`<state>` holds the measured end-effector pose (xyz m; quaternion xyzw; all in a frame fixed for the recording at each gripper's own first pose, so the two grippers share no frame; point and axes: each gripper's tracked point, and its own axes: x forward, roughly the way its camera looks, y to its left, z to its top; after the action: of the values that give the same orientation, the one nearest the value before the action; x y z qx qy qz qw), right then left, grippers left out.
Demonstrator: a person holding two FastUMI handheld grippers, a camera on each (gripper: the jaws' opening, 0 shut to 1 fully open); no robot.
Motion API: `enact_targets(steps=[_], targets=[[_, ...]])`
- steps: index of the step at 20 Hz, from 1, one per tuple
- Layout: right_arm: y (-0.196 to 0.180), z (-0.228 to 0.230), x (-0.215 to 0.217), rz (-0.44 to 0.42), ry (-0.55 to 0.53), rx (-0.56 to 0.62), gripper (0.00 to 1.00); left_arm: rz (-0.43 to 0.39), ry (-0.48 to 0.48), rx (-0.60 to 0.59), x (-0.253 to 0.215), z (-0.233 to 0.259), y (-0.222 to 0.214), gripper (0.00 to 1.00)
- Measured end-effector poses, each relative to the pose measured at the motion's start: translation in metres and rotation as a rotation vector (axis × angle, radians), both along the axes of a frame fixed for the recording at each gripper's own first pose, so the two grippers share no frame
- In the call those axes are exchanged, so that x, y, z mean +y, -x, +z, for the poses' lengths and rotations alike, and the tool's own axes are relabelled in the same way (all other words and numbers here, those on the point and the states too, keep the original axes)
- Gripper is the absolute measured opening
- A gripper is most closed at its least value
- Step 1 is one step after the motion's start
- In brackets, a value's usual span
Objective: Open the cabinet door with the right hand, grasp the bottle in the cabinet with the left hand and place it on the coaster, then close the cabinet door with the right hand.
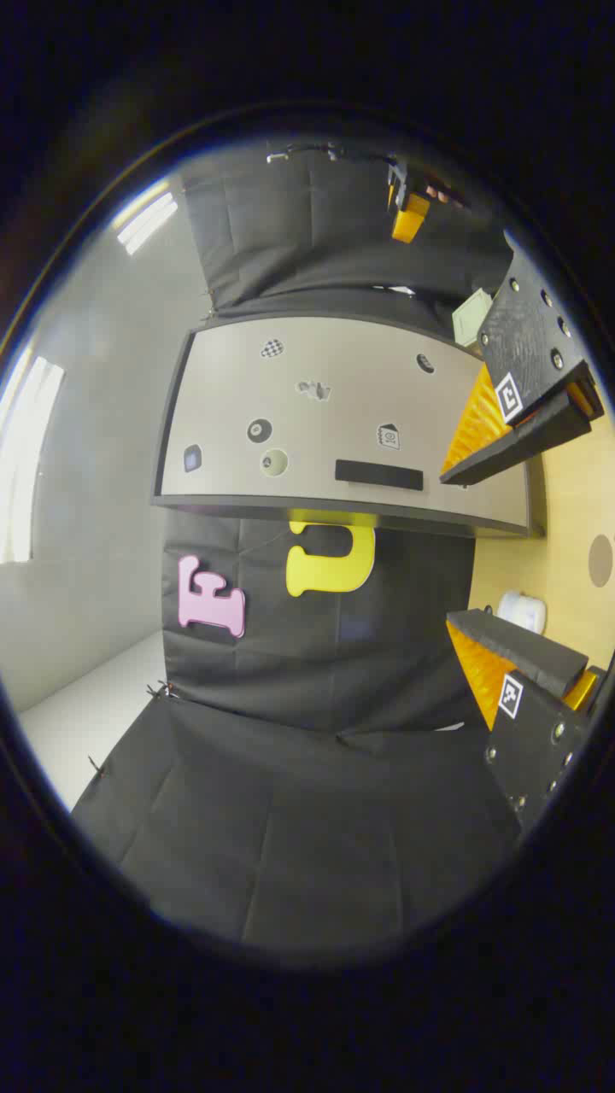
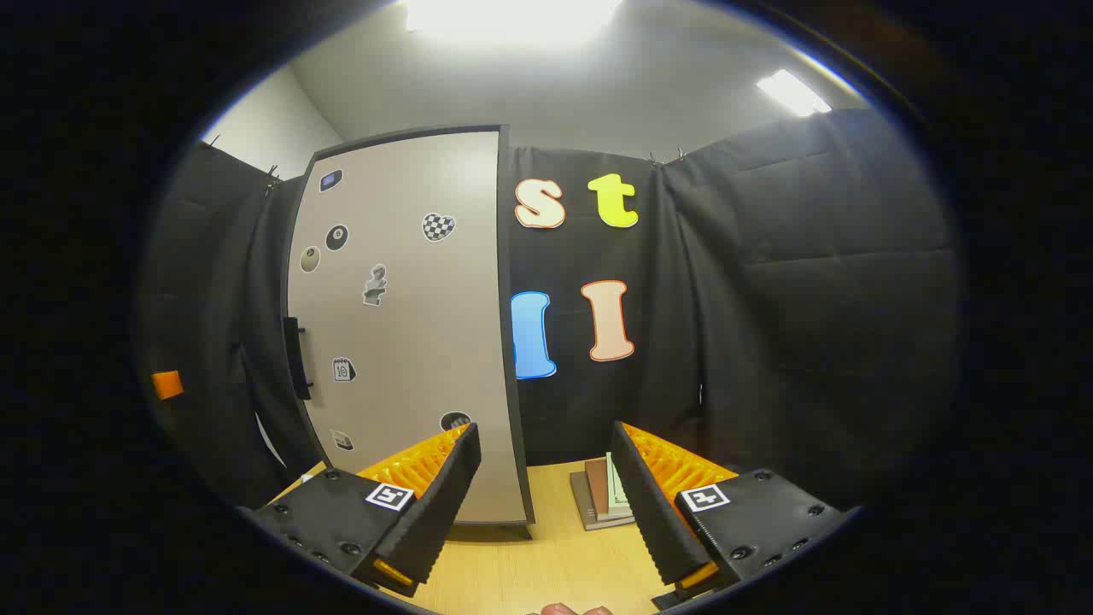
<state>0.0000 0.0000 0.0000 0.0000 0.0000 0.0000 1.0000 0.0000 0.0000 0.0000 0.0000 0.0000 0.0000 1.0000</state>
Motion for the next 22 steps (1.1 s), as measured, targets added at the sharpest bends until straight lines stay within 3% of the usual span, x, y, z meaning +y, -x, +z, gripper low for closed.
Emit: enact_targets(steps=[12, 16, 22], targets=[[0.0, -0.018, -0.03, 0.081, 0.015, 0.034, 0.98, 0.074, -0.012, 0.069, -0.038, -0.024, 0.027, 0.9], [0.004, -0.017, -0.033, 0.074, 0.018, 0.037, 0.98, 0.042, -0.018, 0.052, -0.05, -0.021, 0.027, 0.9], [0.006, -0.011, -0.006, 0.068, 0.016, 0.025, 0.98, 0.03, -0.045, 0.047, -0.027, -0.039, 0.021, 0.9]])
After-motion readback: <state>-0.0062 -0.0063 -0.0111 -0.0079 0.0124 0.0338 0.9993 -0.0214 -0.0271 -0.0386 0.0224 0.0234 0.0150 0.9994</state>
